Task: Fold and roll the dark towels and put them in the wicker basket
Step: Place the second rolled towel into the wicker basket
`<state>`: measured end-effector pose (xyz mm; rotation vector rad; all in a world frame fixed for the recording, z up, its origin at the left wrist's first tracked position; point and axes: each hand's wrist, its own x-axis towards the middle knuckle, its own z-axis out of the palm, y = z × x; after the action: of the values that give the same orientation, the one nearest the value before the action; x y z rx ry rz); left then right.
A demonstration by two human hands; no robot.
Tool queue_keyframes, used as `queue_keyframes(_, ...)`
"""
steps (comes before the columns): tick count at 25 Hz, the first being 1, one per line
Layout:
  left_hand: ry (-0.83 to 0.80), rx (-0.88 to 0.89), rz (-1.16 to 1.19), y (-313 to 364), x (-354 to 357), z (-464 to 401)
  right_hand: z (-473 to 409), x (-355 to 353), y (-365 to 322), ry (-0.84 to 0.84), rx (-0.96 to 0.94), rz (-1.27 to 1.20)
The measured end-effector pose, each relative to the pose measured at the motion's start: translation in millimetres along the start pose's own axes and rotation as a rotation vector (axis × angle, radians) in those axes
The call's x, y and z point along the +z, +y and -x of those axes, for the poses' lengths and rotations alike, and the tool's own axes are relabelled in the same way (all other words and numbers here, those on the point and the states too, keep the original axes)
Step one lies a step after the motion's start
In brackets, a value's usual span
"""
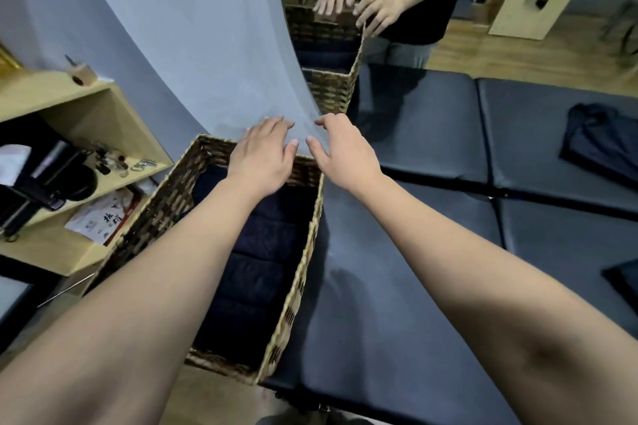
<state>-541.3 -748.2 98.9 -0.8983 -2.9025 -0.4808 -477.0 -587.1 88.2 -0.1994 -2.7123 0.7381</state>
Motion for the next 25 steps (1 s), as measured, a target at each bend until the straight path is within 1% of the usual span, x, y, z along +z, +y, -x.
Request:
queue_keyframes(4, 0.032, 0.053, 0.023, 21, -22, 9, 17, -26, -9, 0.047, 0.070, -0.023)
queue_keyframes(8, 0.049, 0.146, 0.053, 34, -45, 24, 42, -51, -24, 0.113, 0.140, -0.037)
queue_keyframes(15, 0.035, 0.223, 0.067, 51, -66, 72, 109, -66, -51, 0.169, 0.217, -0.049)
queue_keyframes(21, 0.018, 0.330, 0.081, 95, -63, 91, 166, -95, -36, 0.217, 0.302, -0.002)
queue_keyframes(25, -0.051, 0.481, 0.107, 158, -42, 101, 217, -132, -5, 0.281, 0.400, 0.035)
